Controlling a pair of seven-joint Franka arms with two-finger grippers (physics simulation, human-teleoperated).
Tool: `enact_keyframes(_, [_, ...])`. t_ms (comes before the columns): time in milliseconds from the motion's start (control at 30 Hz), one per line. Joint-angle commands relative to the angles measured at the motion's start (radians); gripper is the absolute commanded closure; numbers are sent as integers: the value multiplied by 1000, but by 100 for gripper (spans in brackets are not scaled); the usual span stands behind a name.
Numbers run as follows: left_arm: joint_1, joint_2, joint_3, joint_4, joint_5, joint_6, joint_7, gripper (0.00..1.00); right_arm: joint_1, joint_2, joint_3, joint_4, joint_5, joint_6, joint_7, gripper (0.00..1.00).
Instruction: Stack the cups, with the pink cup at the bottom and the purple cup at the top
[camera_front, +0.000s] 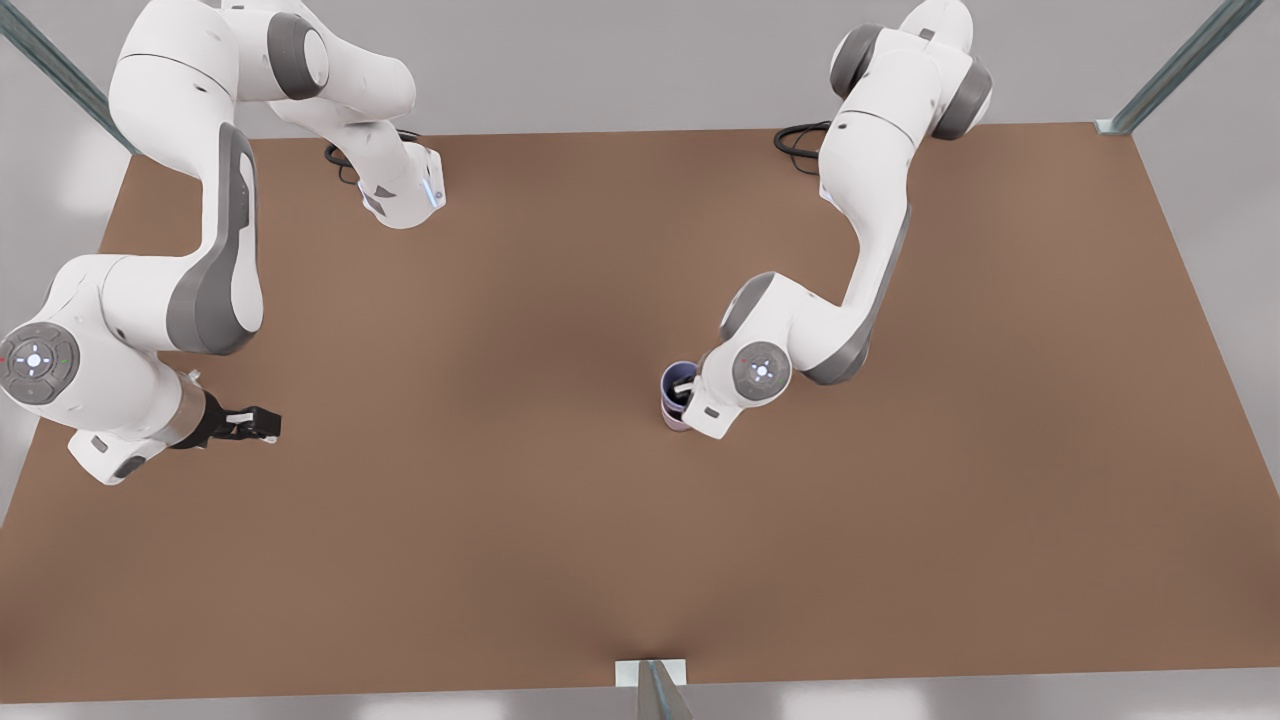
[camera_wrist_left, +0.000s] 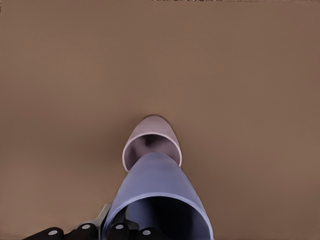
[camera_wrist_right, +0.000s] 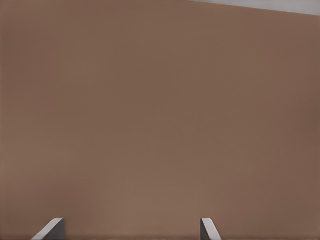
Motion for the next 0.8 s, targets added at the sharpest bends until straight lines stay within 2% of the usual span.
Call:
enact_keyframes(0, [4, -1, 0, -3, 0, 21, -115, 79, -1, -1, 0, 0, 0, 10, -13, 0])
enact_keyframes(700, [3, 22, 0, -26, 0, 51, -115, 79, 2, 0, 1, -1, 0, 12, -13, 0])
enact_keyframes(767, [3, 28, 0, -26, 5, 53, -115, 71, 2, 0, 1, -1, 0, 12, -13, 0])
